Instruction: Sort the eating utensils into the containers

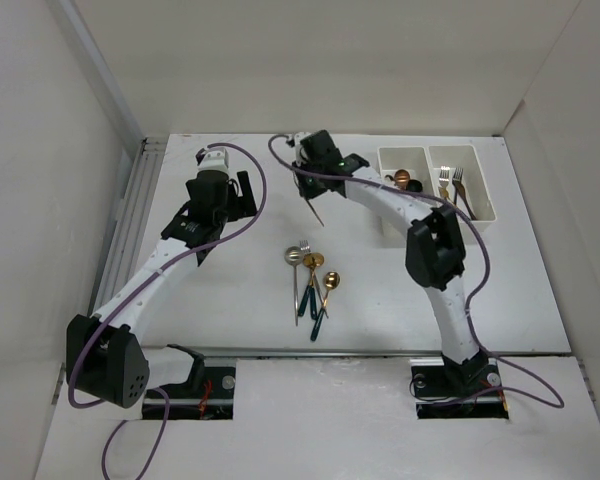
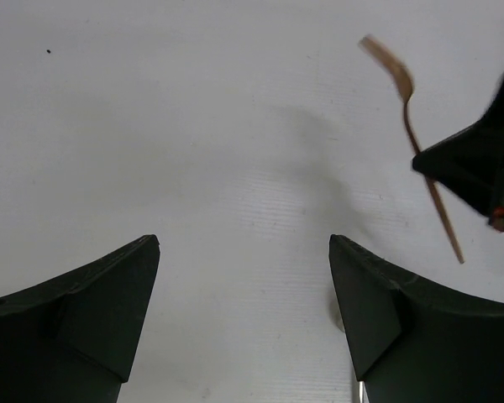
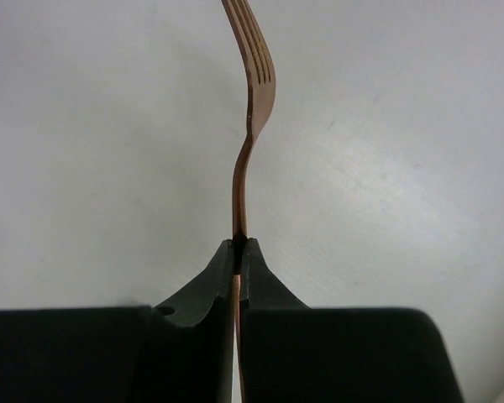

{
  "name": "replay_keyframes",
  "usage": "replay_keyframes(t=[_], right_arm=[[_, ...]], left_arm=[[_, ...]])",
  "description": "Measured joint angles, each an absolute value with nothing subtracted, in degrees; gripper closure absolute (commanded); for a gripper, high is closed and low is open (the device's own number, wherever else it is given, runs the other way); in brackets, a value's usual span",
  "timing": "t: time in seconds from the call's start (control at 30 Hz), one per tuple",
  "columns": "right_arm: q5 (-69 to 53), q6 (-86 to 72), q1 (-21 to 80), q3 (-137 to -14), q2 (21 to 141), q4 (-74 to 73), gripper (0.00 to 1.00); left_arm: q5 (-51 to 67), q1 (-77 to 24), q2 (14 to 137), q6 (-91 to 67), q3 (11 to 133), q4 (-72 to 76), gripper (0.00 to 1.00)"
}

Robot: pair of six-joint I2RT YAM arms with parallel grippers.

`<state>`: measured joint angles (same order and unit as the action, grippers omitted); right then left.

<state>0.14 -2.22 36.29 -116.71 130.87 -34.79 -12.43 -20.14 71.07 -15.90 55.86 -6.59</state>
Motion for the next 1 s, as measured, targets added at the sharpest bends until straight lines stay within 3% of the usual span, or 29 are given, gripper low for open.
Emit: replay_keyframes(t=[0.27,0.5,0.67,1.0], right_arm=[[-1.9,-1.7,28.7,-117.3,115.0,-28.1,1.0],[1.1,1.9,6.2,-112.5,103.4,-27.4,1.0],[4.0,6.2,-5.9,-107.7,105.6,-27.8,1.0],[4.6,7.7,-4.9,-94.9,113.2,-28.2,1.0]], left_arm=[[-12.0,-20.1,71.0,-15.9,55.8,-6.7,0.21],[-11.3,-20.1,69.9,-15.8,55.0,-6.7,0.15],[-10.9,-20.1,69.8,-15.5,54.8,-6.7,0.12],[-10.5,-20.1,69.8,-15.4,54.7,-6.7,0.11]])
